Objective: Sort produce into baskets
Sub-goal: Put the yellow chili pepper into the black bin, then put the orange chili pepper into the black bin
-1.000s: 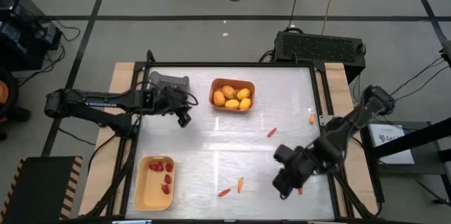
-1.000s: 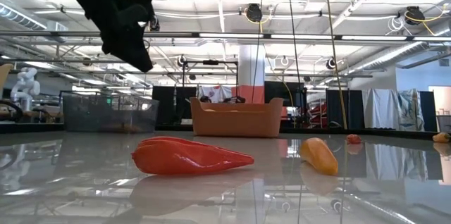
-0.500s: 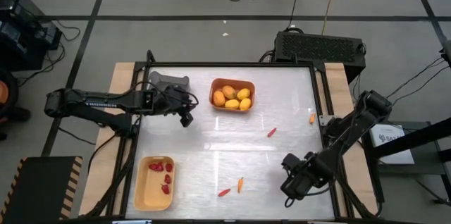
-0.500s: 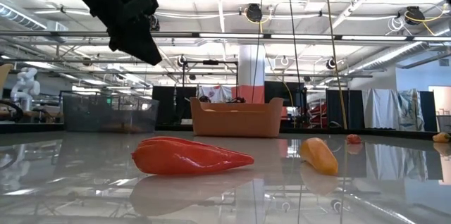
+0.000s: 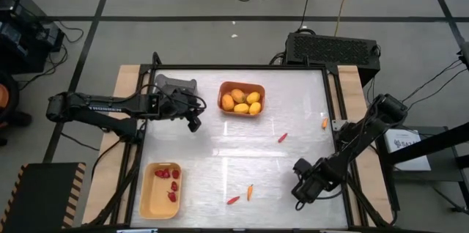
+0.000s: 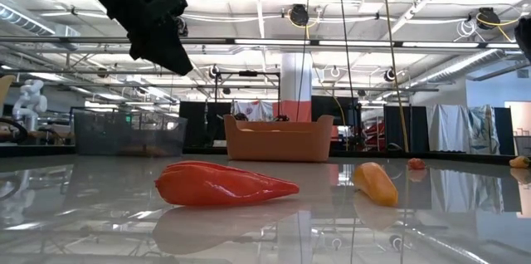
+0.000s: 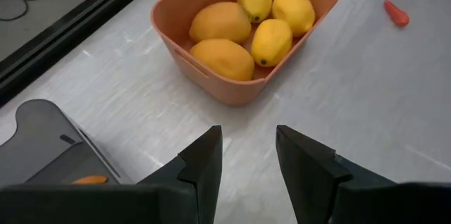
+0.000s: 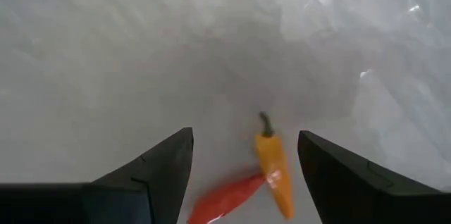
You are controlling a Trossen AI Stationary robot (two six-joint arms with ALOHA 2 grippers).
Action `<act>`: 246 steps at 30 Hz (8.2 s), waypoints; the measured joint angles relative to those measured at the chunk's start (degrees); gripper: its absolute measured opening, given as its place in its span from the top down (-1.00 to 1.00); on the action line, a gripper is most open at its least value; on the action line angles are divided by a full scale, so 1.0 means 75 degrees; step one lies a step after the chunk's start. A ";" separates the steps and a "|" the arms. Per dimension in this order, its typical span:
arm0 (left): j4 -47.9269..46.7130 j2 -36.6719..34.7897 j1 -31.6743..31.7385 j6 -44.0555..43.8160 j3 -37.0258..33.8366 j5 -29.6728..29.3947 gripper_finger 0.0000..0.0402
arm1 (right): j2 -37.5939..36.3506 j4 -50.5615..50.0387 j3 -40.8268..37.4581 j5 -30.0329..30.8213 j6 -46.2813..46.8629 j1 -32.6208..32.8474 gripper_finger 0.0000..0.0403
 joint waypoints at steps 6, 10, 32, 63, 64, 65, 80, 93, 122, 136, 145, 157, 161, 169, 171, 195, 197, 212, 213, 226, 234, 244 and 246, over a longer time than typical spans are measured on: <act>0.0000 0.0026 0.0000 -0.0003 0.0000 -0.0002 0.29 | 0.0000 0.0078 -0.0303 -0.0030 0.0198 0.0000 -0.20; 0.0003 0.0026 0.0000 -0.0003 0.0000 -0.0002 0.29 | -0.0001 0.0164 -0.0331 -0.0047 0.0158 0.0002 -0.02; 0.3140 0.0485 -0.1261 0.0450 -0.0632 0.0823 0.29 | -0.0006 0.1170 -0.0331 0.0529 -0.0791 -0.0035 0.99; 1.0487 0.4925 -0.2961 0.1695 -0.0505 0.2478 0.29 | -0.0020 0.2524 0.2814 0.5424 -0.6709 -0.1330 1.00; 1.0483 0.4980 -0.2995 0.1822 -0.0458 0.2478 0.29 | -0.0020 0.2557 0.2817 0.5423 -0.6762 -0.1371 1.00; 1.0483 0.5042 -0.3027 0.1937 -0.0401 0.2478 0.29 | -0.0020 0.2557 0.2817 0.5423 -0.6804 -0.1411 1.00; 0.9132 0.5255 -0.3336 0.3210 -0.0117 0.1813 -0.12 | -0.0012 0.2464 0.2817 0.5173 -0.6683 -0.1443 1.00; 0.6197 0.5435 -0.3450 0.1036 0.1115 0.0228 -0.39 | -0.0006 0.2463 0.2817 0.5234 -0.6689 -0.1448 1.00; 0.6128 0.7772 -0.3532 0.0951 0.2468 0.0120 -0.30 | 0.0000 0.2650 0.1972 0.5467 -0.5486 -0.0796 1.00; 0.6018 0.7737 -0.3523 0.0830 0.2468 0.0120 0.32 | 0.0000 0.2761 0.1972 0.5488 -0.5620 -0.0796 1.00; 0.5762 0.7393 -0.3295 0.0800 0.2448 0.0106 0.72 | 0.0216 0.2857 0.1974 0.5627 -0.5620 -0.0796 1.00; 0.1883 0.4677 -0.2692 0.1333 0.2457 -0.0157 0.83 | 0.1307 0.3205 0.1983 0.5604 -0.5430 -0.0796 1.00; 0.0076 0.3365 -0.2369 0.1384 0.2468 -0.0600 0.83 | 0.1606 0.3439 0.1982 0.5576 -0.5429 -0.0835 1.00; -0.3647 0.1601 -0.1242 0.1110 0.2435 -0.1803 0.82 | 0.1682 0.3620 0.1983 0.5577 -0.5427 -0.0962 1.00; -0.4268 0.1366 -0.0759 0.1017 0.2295 -0.2103 0.82 | 0.1682 0.3712 0.1983 0.5599 -0.5470 -0.0965 1.00; -0.4248 0.1256 0.2618 0.3033 0.0965 -0.1308 0.32 | 0.1679 0.3792 0.1983 0.5604 -0.5832 -0.1169 1.00; -0.4249 0.1256 0.2623 0.3010 0.0965 -0.1528 0.21 | 0.1680 0.3797 0.1983 0.5581 -0.5821 -0.1169 1.00; -0.4095 0.1253 0.2617 0.2573 0.0973 0.0988 0.10 | 0.1681 0.3841 0.1983 0.5322 -0.5829 -0.1166 1.00; -0.4065 0.1253 0.2606 0.2561 0.0973 0.1274 0.10 | 0.1679 0.3839 0.1983 0.5266 -0.5823 -0.1166 1.00; -0.3586 0.1256 0.1854 0.1798 0.2499 0.0425 0.10 | 0.1679 0.3835 0.2528 0.5206 -0.6451 -0.1145 1.00; -0.0840 0.1271 0.0728 0.1571 0.2903 0.3018 0.10 | 0.1577 0.2291 0.3186 0.4560 -0.6276 -0.0830 1.00; 0.3151 0.3480 -0.1632 0.1650 0.2783 0.2867 0.10 | 0.1553 -0.0006 0.4354 0.5046 -0.4830 0.0277 1.00; 0.4006 0.4149 -0.1935 0.1652 0.2781 0.2853 0.10 | 0.1548 -0.0264 0.4482 0.5377 -0.4646 0.0470 1.00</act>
